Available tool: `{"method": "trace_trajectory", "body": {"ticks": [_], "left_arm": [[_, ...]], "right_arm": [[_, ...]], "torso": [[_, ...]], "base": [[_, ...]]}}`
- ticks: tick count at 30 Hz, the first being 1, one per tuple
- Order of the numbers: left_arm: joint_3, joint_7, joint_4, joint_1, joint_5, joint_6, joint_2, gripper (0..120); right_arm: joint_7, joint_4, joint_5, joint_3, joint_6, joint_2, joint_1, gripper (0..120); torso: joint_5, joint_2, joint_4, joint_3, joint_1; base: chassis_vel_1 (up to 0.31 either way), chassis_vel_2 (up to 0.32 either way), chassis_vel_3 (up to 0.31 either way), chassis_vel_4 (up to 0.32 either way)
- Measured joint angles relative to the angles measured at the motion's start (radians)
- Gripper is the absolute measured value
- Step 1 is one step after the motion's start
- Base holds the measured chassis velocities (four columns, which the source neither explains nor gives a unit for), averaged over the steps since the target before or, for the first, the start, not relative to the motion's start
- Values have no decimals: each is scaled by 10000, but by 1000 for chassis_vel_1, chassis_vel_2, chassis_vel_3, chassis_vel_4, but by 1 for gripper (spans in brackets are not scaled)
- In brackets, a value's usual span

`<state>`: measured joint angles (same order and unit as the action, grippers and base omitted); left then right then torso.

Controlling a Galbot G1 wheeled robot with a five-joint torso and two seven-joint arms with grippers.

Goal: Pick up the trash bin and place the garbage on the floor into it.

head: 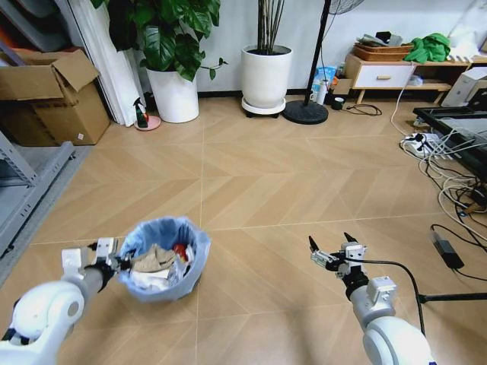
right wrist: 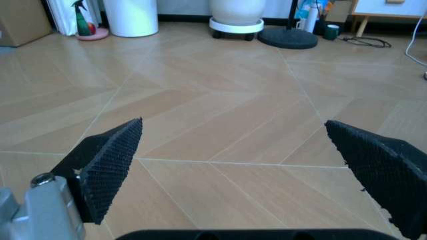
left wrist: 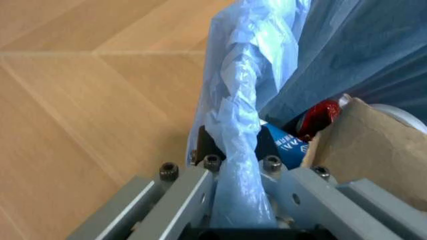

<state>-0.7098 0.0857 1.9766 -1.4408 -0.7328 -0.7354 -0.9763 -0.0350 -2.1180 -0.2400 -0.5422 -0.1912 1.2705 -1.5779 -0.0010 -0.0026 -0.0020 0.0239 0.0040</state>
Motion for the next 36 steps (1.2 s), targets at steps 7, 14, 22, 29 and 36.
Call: {"method": "trace_trajectory", "body": {"ticks": [7,14,22,29,36], "left_arm": [[58,124,-251,-38,101,0,-182,0],[201,378,-623,167,124,0,-431,0],[293,417,-838,148,282,0,-438,0],[308,489,-932,112,282,3,-423,8],[367,582,-1007,181,221,3,-490,34]], "right_arm": [[-22,-9,0,3,-34,12,0,100],[-60,-107,-18,-43,-43,-59,-92,100],[-79,-107,-10,16,-48,-49,-100,100],[-85,-120,19,83,-54,-12,-96,100],[-111,-191,35,71,-112,4,-128,100]], "torso": [[2,0,-2,0,0],[1,0,-3,0,0],[1,0,-2,0,0],[2,1,-3,0,0],[1,0,-3,0,0]], "base": [[0,0,0,0],[0,0,0,0],[0,0,0,0],[0,0,0,0],[0,0,0,0]]}}
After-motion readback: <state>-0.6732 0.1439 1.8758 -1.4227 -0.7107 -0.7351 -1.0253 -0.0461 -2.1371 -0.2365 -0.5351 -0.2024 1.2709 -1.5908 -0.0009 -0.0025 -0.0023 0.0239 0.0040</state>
